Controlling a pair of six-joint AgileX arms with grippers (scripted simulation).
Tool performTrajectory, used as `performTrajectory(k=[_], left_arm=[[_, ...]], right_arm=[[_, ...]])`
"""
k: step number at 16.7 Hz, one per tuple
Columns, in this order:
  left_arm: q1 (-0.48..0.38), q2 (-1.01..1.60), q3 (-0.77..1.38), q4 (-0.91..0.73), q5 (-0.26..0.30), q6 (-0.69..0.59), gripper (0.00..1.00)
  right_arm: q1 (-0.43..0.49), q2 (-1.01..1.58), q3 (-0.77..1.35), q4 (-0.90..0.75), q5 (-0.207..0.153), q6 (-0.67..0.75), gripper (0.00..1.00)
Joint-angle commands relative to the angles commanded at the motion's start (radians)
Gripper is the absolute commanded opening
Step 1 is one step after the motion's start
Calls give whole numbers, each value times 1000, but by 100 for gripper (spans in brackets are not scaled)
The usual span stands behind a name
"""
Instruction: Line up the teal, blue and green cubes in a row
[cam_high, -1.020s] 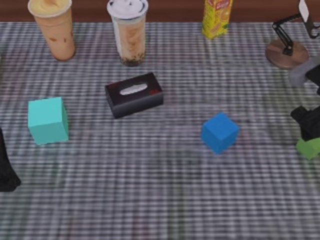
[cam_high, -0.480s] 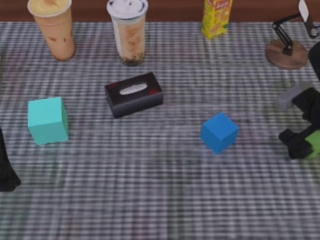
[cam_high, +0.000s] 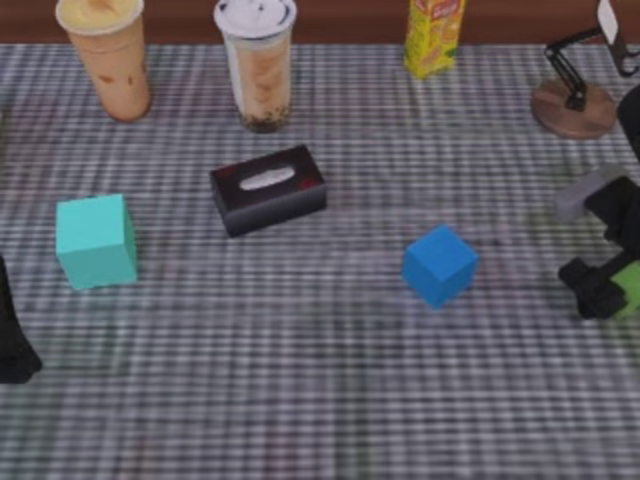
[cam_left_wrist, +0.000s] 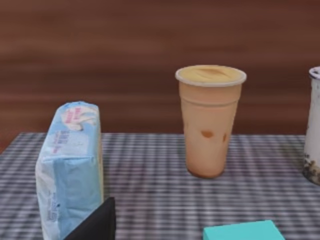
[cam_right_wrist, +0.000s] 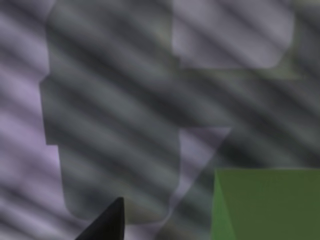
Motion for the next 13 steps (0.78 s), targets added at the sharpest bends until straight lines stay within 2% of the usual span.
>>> performTrajectory(k=[10,13], left_arm=[[0,0,0,0,0,0,100],[0,0,0,0,0,0,100]], right_arm=[[0,0,0,0,0,0,2],[0,0,0,0,0,0,0]])
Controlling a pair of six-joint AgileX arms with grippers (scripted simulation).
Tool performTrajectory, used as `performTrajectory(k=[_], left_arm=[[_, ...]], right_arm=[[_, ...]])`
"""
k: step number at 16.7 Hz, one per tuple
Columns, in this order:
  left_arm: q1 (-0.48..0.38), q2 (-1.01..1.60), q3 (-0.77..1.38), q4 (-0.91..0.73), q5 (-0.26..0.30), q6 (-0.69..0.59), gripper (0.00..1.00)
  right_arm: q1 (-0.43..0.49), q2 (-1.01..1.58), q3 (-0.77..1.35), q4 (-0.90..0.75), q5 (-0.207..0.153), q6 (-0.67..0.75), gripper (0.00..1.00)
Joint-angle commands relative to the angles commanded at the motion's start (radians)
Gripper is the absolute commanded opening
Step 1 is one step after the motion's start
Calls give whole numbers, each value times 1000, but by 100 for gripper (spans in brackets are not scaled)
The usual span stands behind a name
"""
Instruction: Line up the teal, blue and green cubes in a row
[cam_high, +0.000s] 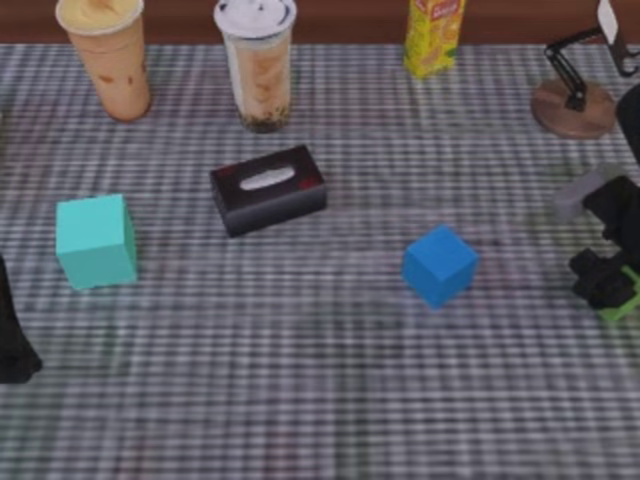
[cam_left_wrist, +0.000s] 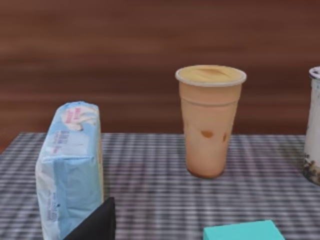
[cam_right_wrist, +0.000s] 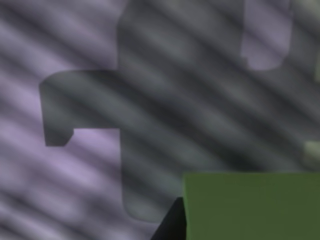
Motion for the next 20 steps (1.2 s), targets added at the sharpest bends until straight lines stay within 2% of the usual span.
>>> performTrajectory(k=[5,6,9,14,20], left_arm=[[0,0,0,0,0,0,100],[0,0,0,0,0,0,100],[0,0,0,0,0,0,100],[0,0,0,0,0,0,100],[0,0,0,0,0,0,100]], right_arm=[[0,0,0,0,0,0,0],[0,-43,11,-27,-15,13,0],[3,-59,40,-69,-16,9,0],[7,-135,138,-255,-16,10,0],[4,-149,153,-279,-16,13,0]])
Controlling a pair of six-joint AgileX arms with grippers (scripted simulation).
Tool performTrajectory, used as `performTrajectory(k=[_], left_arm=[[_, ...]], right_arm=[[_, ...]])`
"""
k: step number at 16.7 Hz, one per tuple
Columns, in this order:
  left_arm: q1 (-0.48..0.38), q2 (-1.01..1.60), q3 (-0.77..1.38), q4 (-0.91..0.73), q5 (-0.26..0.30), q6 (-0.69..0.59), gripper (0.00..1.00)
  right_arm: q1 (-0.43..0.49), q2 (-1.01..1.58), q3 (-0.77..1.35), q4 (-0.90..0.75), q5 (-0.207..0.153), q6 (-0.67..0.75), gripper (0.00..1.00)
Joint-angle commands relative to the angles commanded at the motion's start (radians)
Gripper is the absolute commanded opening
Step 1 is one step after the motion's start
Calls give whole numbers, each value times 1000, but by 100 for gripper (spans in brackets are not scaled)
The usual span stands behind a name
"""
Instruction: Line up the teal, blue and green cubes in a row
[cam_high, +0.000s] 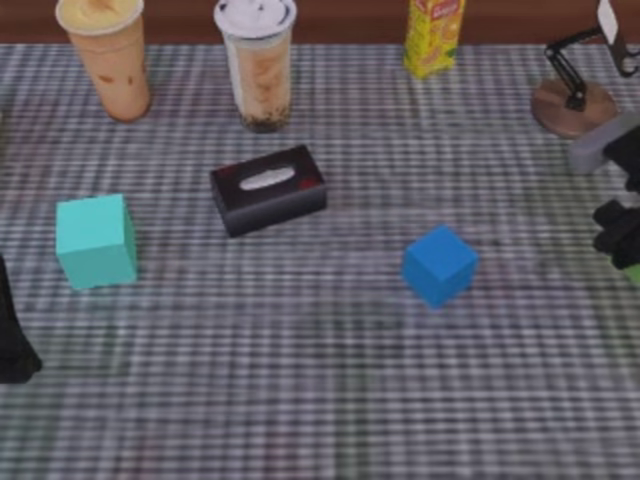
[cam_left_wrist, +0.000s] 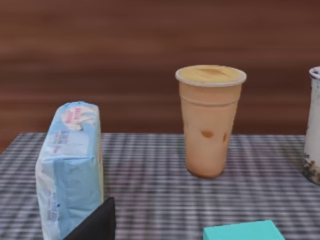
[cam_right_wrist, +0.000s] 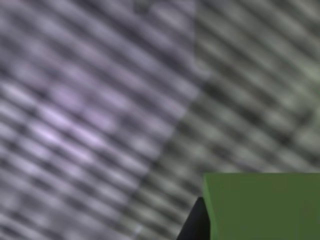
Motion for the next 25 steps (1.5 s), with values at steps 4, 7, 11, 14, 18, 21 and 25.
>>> performTrajectory(k=[4,7,11,14,18,21,25], left_arm=[[0,0,0,0,0,0,100],[0,0,0,0,0,0,100],[0,0,0,0,0,0,100],[0,0,0,0,0,0,100],[0,0,0,0,0,0,100],[0,0,0,0,0,0,100],[0,0,0,0,0,0,100]], right_arm=[[62,8,16,-13,3,106,0],[150,13,29,-31,8,285,0],[295,11,36,-58,15,618,0],[405,2,37,-73,21,867,0],[516,-26,36,-76,29,1085,0],[547,-40,35,-73,33,1139,0],[543,-35,35,-72,31,1139,0]])
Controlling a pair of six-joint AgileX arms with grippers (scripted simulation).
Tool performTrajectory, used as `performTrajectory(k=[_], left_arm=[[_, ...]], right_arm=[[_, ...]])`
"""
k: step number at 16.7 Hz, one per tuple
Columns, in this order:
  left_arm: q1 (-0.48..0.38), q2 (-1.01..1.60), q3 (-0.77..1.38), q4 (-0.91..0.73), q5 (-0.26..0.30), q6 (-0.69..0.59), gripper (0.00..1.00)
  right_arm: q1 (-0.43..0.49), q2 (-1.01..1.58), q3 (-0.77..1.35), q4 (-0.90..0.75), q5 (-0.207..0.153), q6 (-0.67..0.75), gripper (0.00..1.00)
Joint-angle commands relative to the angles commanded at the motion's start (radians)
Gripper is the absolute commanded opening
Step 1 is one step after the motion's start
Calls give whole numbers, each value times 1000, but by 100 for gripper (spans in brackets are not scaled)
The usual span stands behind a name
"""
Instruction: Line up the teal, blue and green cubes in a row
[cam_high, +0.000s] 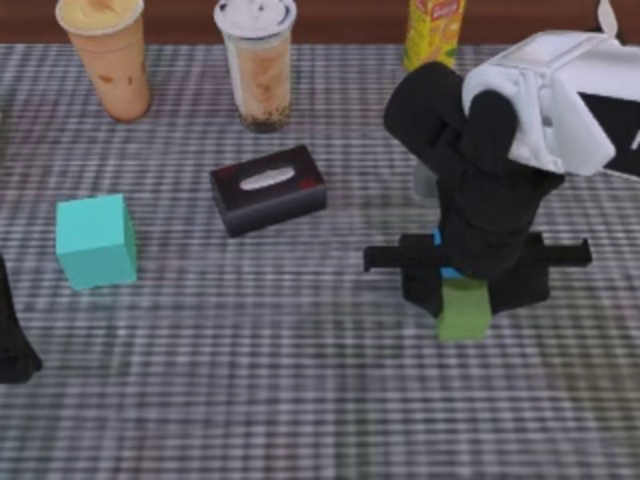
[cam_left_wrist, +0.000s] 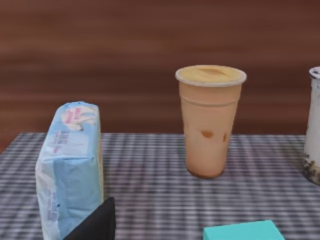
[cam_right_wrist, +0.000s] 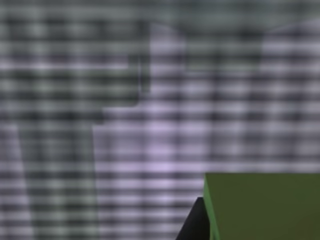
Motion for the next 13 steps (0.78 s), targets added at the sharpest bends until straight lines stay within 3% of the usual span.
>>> performTrajectory(k=[9,13], left_arm=[[0,0,0,0,0,0,100],[0,0,0,0,0,0,100]], right_arm=[[7,82,-153,242,2,4,0],[8,89,-165,258,3,5,0]])
